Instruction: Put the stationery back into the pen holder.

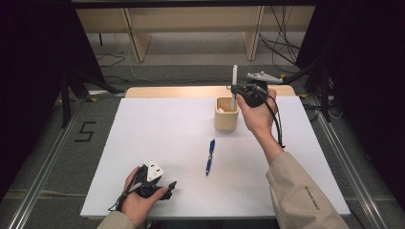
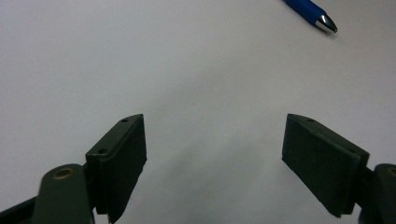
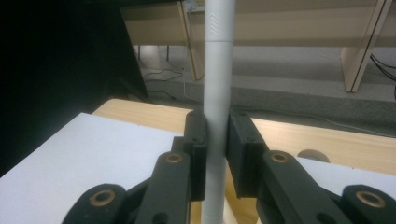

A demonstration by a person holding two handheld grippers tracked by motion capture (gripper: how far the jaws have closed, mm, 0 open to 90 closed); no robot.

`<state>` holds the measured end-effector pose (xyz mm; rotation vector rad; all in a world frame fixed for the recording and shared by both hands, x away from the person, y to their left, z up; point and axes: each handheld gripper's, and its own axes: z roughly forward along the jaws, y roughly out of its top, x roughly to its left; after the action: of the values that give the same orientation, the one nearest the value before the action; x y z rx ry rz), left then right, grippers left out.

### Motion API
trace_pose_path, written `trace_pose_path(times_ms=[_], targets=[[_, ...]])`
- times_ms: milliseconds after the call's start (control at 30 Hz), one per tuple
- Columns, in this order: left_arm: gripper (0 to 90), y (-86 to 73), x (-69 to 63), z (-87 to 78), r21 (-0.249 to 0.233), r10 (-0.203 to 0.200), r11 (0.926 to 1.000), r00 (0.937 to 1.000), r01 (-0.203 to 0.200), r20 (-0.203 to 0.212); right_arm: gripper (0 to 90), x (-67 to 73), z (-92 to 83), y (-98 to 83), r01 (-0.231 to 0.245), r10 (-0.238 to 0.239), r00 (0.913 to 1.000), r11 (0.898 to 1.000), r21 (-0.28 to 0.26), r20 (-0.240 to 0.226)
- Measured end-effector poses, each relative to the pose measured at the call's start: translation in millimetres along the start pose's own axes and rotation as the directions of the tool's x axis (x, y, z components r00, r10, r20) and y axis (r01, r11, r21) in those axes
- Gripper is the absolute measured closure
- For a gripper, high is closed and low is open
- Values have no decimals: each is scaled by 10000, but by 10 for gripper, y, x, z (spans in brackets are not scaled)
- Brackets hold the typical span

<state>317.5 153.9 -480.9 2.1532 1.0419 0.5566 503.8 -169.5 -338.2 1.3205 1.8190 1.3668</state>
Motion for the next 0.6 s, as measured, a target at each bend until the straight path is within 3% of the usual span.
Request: trace_pose_path(times_ms=[600], targets=[[219,2,2,-6,-14,10,10000,10000,-10,-3,790,-3,109,-20,346,-344,9994,9992,-208,91]])
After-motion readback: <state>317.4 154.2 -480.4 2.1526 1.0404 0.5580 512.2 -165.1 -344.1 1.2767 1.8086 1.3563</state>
